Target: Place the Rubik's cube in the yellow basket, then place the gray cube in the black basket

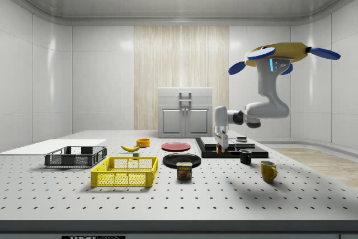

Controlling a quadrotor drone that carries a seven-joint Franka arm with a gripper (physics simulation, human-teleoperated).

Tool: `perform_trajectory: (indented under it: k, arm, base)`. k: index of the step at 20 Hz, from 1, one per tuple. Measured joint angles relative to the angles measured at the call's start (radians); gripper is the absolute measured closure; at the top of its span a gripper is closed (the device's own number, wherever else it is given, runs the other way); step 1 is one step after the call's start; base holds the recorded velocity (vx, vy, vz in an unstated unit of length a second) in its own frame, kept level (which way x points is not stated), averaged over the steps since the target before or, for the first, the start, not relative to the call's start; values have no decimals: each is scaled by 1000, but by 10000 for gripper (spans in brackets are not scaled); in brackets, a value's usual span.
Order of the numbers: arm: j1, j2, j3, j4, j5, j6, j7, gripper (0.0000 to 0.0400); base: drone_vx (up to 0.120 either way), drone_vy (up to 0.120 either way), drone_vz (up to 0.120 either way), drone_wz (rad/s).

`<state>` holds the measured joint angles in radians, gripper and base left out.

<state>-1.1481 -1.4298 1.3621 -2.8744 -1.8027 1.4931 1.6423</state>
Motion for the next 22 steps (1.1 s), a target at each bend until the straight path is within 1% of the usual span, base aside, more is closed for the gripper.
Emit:
perform_trajectory:
  k: [1,8,22]
  arm:
    - [-1,-2,1,0,1,2,-1,114]
    - [-4,-18,5,1,9,16,-3,114]
    - [-10,-46,9,2,21,42,0,114]
  base:
    - [120,0,0,0]
    - [120,120,0,0]
    - [120,0,0,0]
